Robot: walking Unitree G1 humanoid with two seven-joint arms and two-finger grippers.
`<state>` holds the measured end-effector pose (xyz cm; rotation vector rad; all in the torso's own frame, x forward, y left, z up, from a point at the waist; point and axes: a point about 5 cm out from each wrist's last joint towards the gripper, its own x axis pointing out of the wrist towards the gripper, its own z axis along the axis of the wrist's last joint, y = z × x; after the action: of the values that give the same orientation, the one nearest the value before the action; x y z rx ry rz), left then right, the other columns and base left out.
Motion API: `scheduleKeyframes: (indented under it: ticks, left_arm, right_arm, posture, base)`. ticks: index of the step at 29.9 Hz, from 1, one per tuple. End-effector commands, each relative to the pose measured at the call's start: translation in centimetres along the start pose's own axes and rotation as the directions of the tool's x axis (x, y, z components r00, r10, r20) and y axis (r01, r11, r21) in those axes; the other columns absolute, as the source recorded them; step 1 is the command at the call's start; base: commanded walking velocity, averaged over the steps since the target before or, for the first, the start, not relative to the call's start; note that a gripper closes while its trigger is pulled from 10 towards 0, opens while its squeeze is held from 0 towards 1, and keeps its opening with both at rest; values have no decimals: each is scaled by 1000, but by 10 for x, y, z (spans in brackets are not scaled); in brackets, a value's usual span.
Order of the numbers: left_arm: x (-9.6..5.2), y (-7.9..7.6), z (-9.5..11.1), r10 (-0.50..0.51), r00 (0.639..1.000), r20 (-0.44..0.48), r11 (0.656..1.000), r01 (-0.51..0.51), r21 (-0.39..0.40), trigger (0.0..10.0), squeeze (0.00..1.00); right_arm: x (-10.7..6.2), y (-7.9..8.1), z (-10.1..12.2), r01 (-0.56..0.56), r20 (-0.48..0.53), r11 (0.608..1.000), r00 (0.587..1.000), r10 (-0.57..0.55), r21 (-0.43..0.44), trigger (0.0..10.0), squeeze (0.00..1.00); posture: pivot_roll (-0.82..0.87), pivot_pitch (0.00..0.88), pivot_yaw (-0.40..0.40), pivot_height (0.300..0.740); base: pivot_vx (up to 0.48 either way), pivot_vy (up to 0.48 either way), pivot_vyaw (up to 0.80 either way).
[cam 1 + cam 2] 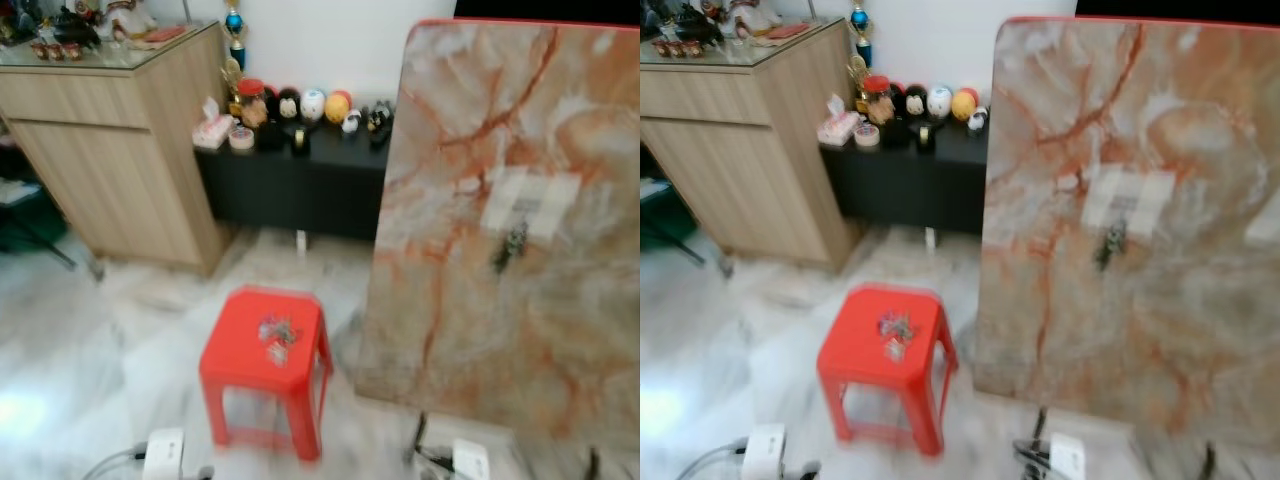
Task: Hang keys on a hook
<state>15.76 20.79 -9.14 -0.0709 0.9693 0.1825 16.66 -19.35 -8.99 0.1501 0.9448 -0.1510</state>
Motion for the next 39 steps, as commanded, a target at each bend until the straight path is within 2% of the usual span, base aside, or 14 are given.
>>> scheduleKeyframes:
  ticks: [1,18,24,31,39]
  left_arm:
    - [0,4,0,17,1000,-4,1000,-17,-13,10000,0]
    - [0,6,0,27,1000,-5,999,-27,-17,10000,0]
    - [0,10,1,28,1000,-4,1000,-28,2,10000,0]
    - [0,20,8,36,999,5,998,-37,47,10000,0]
    - [0,27,13,38,999,8,996,-39,80,10000,0]
  right_arm:
    - [0,3,-2,-13,-13,1000,1000,13,-6,10000,0]
    - [1,5,-1,-18,-15,1000,1000,18,0,10000,0]
    - [1,9,-2,-22,-18,1000,1000,22,7,10000,0]
    - [2,21,-3,-38,-16,999,999,39,38,10000,0]
    - [1,26,-6,-32,-24,998,999,34,60,10000,0]
  posture:
    - [83,0,-139,740]
    - [87,0,-131,740]
    - [115,0,-110,740]
    - [123,0,-55,740]
    - [128,0,-31,740]
  base:
    - [0,0,0]
    - [0,0,0]
    - [0,0,0]
    - [0,0,0]
    - [0,0,0]
